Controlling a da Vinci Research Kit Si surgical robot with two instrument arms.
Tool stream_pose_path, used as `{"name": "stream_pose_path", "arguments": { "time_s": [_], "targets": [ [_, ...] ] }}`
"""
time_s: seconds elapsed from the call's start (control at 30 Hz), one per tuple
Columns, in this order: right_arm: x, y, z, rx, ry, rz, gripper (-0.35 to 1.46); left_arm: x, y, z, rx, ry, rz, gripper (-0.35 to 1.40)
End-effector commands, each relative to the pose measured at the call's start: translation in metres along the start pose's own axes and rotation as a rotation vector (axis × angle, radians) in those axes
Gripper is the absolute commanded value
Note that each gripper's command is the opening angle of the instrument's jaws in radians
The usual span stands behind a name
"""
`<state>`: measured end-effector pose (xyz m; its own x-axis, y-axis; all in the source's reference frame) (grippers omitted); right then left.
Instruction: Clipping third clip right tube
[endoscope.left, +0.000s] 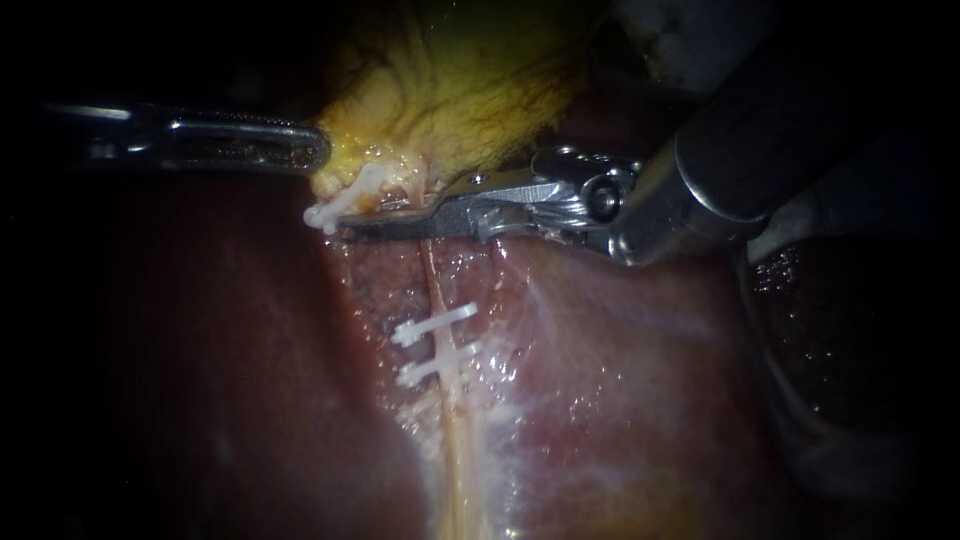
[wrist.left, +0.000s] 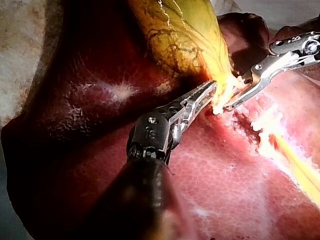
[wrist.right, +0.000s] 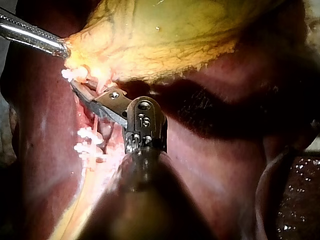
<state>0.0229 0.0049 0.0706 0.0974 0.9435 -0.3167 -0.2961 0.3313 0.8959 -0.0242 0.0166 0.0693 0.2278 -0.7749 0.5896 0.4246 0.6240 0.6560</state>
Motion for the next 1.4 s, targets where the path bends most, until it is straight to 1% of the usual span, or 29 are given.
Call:
{"name": "stream_pose_path", "arguments": {
  "time_s": [0.03,0.07,0.13,0.2,0.23,0.3,0.4,0.47,0.5,0.57,0.7,0.77,0.83,0.9,1.0,1.13,1.23,1.3,1.4],
  "targets": [
    [0.0,0.0,0.0,0.0,0.0,0.0,-0.13,0.0,0.0,0.0,0.0,0.0,0.0,-0.35],
    [0.0,0.0,0.0,0.0,0.0,0.0,-0.03,0.0,0.0,0.0,0.0,0.0,0.0,-0.35],
    [0.0,0.0,0.0,0.005,-0.004,-0.012,0.23,0.0,0.0,0.0,0.0,0.0,0.0,-0.35],
    [0.0,0.0,0.0,0.024,-0.015,-0.076,0.4,0.0,0.0,0.0,0.0,0.0,0.0,-0.35],
    [0.0001,0.0001,0.0001,0.04,-0.024,-0.105,0.44,0.0,0.0,0.0,0.0,0.0,0.0,-0.35],
    [0.0002,0.0002,0.0004,0.078,-0.029,-0.157,0.52,0.0,0.0,0.0,0.0,0.0,0.0,-0.35],
    [0.0002,0.0004,0.0005,0.128,-0.032,-0.21,0.58,0.0,0.0,0.0,0.0,0.0,0.0,-0.35],
    [0.0002,0.0007,0.0005,0.167,-0.053,-0.236,0.6,0.0,0.0,-0.0001,0.0,0.0,0.0,-0.35],
    [0.0002,0.0009,0.0004,0.214,-0.076,-0.245,0.6,0.0,0.0,0.0,0.0,0.0,0.0,-0.35],
    [0.0,0.0014,0.0002,0.304,-0.104,-0.262,0.6,0.0,0.0,0.0,0.0,0.0,0.0,-0.35],
    [-0.0005,0.0025,0.0,0.478,-0.11,-0.29,0.58,0.0001,0.0,0.0001,-0.002,0.002,0.001,-0.35],
    [-0.0008,0.0027,0.0,0.552,-0.092,-0.296,0.58,0.0002,0.0,0.0002,-0.002,0.002,0.001,-0.35],
    [-0.001,0.0026,-0.0001,0.619,-0.07,-0.294,0.55,0.0003,0.0,0.0002,-0.003,0.002,0.001,-0.35],
    [-0.0009,0.0024,-0.0001,0.669,-0.056,-0.288,0.54,0.0003,-0.0001,0.0002,-0.003,0.002,0.002,-0.35],
    [-0.0007,0.0017,-0.0002,0.648,-0.028,-0.277,0.54,0.0003,-0.0001,0.0002,-0.003,0.002,0.002,-0.35],
    [-0.0001,0.0003,-0.0005,0.645,-0.024,-0.267,0.52,0.0003,-0.0001,0.0002,-0.003,0.002,0.002,-0.35],
    [0.0006,-0.0006,-0.0007,0.633,-0.009,-0.26,0.51,0.0003,-0.0001,0.0003,-0.003,0.002,0.002,-0.35],
    [0.0011,-0.0009,-0.0007,0.626,-0.002,-0.254,0.5,0.0003,-0.0001,0.0003,-0.003,0.002,0.002,-0.35],
    [0.0013,-0.0009,-0.0007,0.62,0.004,-0.251,0.47,0.0003,0.0,0.0003,-0.003,0.002,0.002,-0.35]
  ]
}}
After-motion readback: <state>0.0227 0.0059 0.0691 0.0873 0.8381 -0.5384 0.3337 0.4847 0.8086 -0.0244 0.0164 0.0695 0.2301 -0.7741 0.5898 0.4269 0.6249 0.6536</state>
